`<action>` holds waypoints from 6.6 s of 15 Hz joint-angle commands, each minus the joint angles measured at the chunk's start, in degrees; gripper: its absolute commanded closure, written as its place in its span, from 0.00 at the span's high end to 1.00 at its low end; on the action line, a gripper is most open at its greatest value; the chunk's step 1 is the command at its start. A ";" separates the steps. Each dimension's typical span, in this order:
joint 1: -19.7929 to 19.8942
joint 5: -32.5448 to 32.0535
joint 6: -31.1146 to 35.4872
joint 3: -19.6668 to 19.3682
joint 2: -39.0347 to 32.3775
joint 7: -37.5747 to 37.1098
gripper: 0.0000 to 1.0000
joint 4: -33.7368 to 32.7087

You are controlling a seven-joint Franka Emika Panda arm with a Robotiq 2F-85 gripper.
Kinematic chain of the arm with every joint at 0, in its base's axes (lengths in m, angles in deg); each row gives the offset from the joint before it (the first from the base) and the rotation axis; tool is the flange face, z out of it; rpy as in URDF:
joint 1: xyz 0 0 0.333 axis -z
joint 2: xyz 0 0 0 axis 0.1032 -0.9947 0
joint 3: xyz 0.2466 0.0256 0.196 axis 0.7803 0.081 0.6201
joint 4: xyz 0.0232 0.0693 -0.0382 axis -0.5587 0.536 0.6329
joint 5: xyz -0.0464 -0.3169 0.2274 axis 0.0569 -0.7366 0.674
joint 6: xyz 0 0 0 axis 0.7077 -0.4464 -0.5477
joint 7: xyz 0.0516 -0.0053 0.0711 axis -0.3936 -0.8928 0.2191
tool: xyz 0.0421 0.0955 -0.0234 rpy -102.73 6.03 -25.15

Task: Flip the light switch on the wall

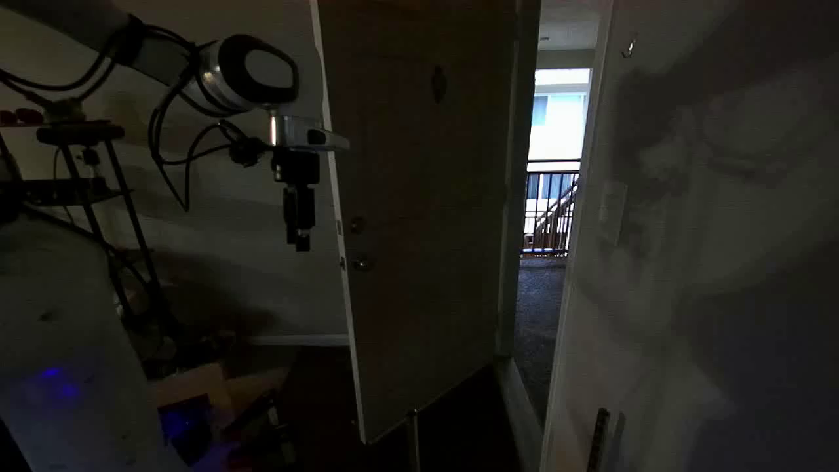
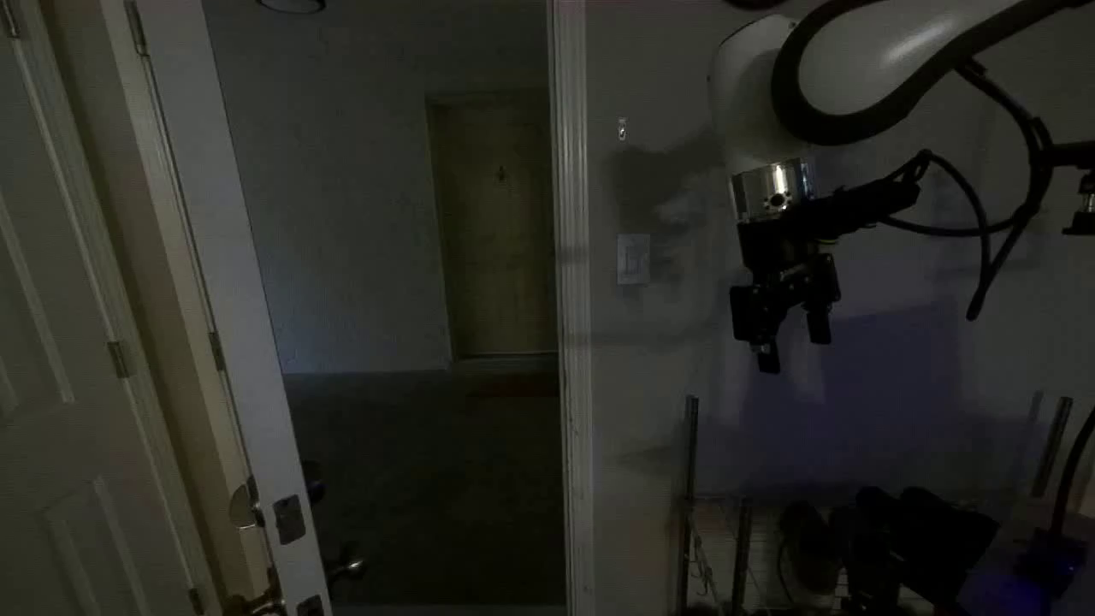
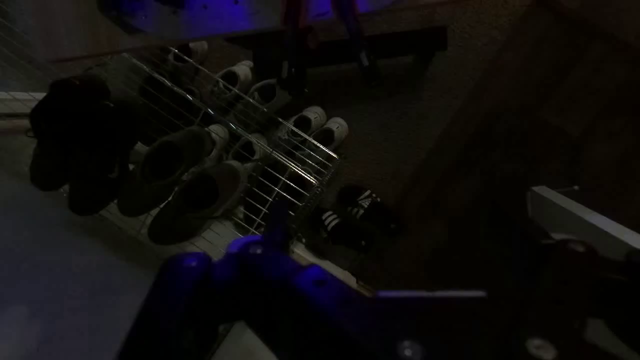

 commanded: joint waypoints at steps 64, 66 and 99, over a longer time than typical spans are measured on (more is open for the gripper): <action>2.74 -62.40 53.15 -26.91 -52.14 -43.30 0.06 -44.02; 2.81 -61.79 52.94 -27.08 -52.90 -43.19 0.06 -45.10; 2.28 -51.76 45.13 -30.15 -62.74 -42.15 0.06 -61.38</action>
